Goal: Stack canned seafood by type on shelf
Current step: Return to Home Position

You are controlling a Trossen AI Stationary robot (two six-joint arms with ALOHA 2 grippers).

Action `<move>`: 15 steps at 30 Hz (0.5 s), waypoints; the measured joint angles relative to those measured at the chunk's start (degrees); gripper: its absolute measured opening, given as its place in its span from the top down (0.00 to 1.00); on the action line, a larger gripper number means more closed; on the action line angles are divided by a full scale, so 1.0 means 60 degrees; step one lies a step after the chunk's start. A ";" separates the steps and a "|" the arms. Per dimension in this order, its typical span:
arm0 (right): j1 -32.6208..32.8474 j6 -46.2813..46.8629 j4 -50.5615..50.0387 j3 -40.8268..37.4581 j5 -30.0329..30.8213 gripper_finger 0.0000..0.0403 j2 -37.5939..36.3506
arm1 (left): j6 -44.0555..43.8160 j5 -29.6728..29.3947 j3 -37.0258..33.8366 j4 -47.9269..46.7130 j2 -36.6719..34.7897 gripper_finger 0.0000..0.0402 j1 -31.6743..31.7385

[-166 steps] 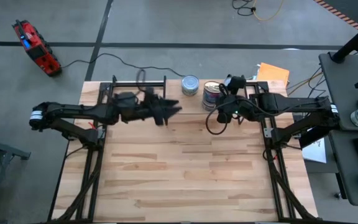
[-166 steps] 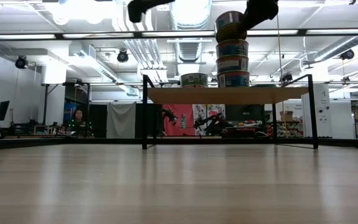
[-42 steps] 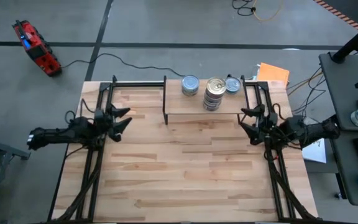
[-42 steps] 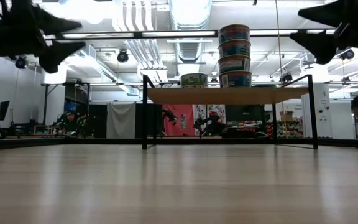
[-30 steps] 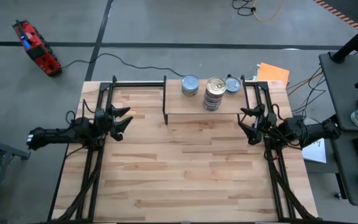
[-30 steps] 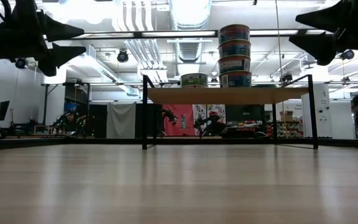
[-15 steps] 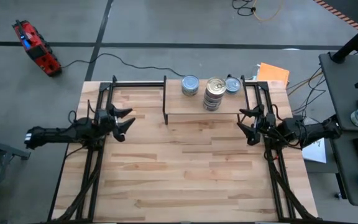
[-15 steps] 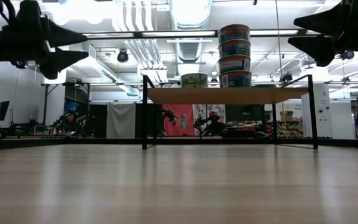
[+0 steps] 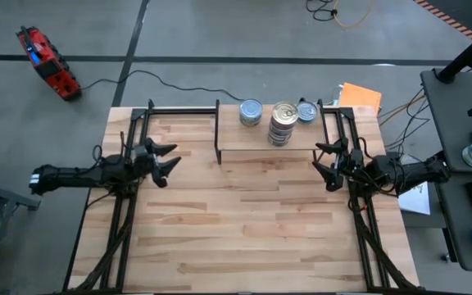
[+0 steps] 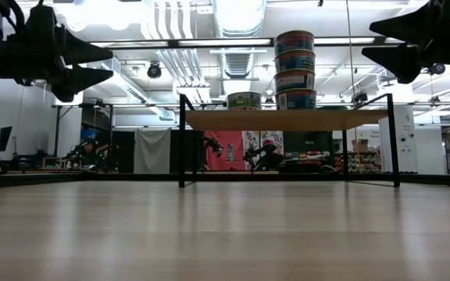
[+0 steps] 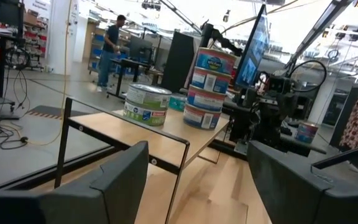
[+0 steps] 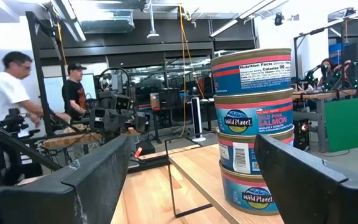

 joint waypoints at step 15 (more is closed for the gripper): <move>0.0000 0.0003 0.0000 -0.0004 -0.0002 0.18 0.0000 | 0.0000 0.0003 0.0018 0.0014 0.0612 0.36 0.0004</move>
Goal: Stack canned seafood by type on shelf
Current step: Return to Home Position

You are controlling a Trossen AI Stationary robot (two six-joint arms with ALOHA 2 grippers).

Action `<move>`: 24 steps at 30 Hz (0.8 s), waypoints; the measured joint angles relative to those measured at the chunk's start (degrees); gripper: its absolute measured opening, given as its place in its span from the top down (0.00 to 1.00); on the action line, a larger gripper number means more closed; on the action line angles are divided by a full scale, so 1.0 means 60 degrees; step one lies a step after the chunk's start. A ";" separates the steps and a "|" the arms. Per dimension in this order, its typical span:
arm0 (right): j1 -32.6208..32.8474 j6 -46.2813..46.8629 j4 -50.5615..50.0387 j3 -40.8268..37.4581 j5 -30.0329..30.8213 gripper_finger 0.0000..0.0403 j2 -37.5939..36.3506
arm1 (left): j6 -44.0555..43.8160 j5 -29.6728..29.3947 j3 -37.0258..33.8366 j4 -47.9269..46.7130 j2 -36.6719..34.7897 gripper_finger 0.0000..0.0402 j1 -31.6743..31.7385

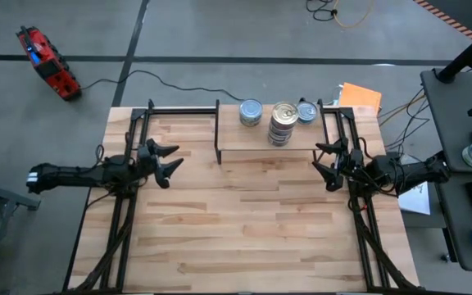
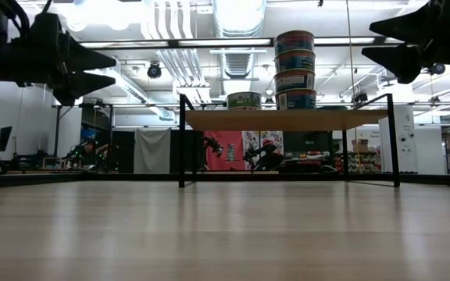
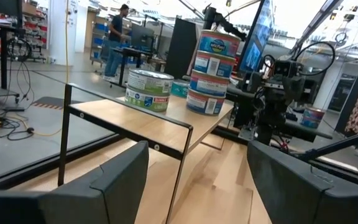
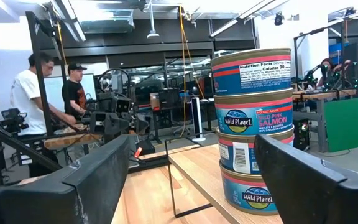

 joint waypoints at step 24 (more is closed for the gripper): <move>0.0000 0.0001 -0.0003 -0.0004 0.0000 0.20 0.0000 | 0.0000 0.0001 0.0015 0.0001 0.0824 0.36 0.0000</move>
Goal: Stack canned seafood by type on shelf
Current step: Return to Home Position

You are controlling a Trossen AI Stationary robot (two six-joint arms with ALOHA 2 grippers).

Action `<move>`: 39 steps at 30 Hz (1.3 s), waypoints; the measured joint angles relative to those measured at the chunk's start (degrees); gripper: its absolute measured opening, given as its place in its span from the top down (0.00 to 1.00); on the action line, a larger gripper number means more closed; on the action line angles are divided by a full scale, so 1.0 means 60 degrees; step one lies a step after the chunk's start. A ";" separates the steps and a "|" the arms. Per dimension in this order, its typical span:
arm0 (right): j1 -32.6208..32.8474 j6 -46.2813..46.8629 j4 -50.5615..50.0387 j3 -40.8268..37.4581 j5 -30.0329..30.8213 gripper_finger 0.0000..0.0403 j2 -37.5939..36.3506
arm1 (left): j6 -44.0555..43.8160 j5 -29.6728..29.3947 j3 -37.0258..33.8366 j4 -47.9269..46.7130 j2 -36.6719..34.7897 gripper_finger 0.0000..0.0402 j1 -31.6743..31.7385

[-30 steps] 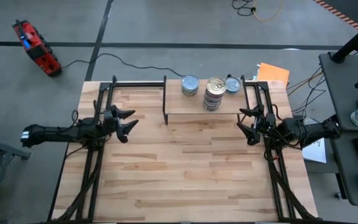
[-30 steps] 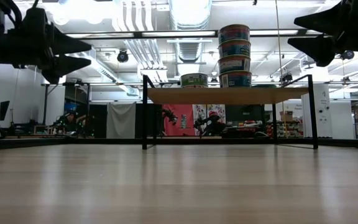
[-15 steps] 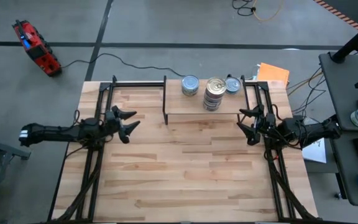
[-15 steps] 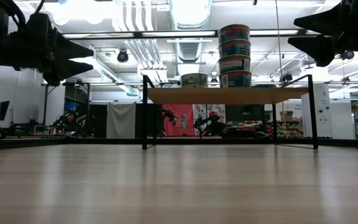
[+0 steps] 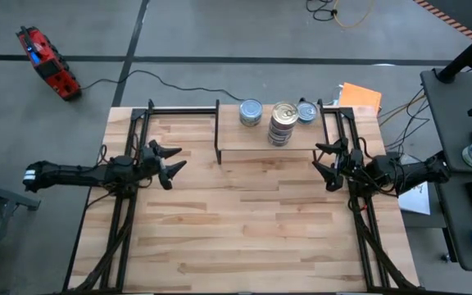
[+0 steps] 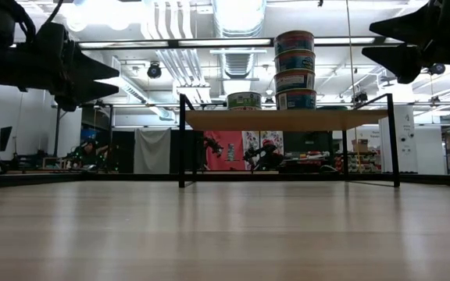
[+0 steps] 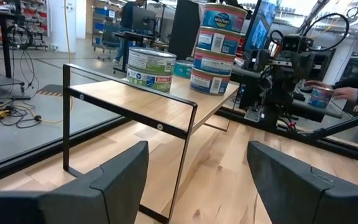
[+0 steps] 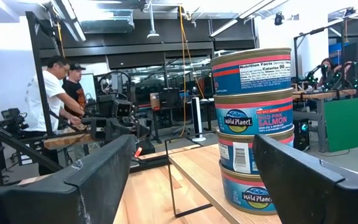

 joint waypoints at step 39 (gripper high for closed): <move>0.0000 0.0000 0.0000 0.0000 0.0000 0.25 0.0001 | 0.0003 0.0000 0.0000 0.0004 0.0930 0.36 -0.0002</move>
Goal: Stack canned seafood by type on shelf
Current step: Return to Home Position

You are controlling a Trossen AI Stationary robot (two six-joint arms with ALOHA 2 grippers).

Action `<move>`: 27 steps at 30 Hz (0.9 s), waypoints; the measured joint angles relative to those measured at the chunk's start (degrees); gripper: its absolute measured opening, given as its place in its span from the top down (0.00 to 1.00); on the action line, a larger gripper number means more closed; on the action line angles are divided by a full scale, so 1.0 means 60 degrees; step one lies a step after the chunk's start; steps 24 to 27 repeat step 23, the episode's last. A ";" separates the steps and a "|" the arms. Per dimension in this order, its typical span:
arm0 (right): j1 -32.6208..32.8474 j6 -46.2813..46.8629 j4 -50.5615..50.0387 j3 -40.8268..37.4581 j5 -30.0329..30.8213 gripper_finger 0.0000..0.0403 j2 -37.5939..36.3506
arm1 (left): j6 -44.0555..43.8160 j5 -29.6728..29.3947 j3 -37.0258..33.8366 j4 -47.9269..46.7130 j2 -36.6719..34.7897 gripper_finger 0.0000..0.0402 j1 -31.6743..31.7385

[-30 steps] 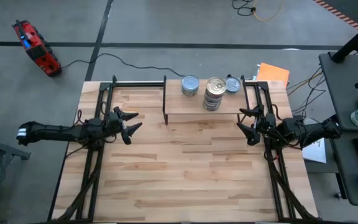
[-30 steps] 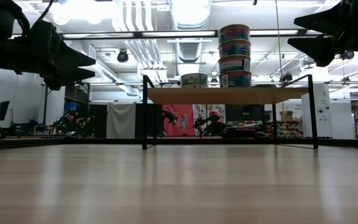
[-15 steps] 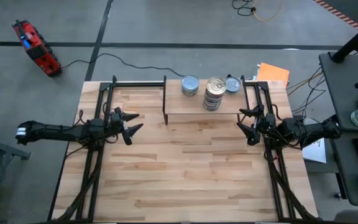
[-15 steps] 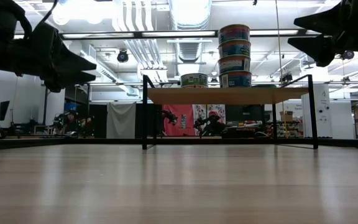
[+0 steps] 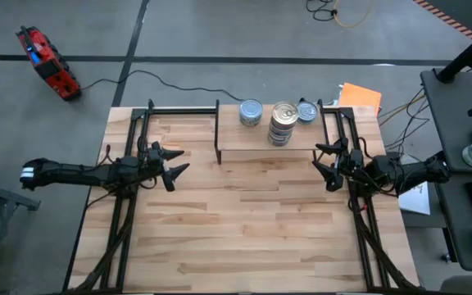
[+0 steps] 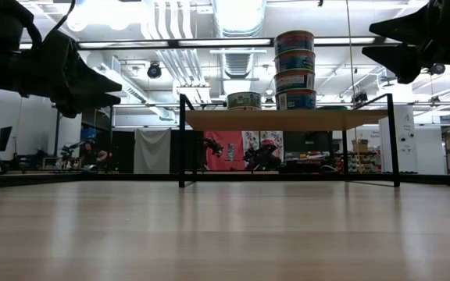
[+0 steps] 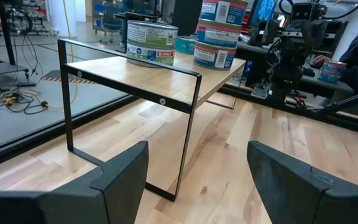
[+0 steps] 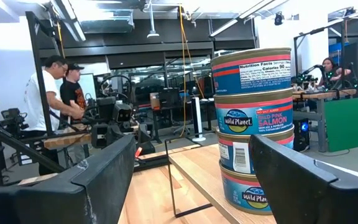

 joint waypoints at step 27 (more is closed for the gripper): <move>0.0000 0.0003 0.0002 0.0000 0.0001 0.15 0.0002 | -0.0003 0.0000 0.0000 0.0000 0.0012 0.36 0.0001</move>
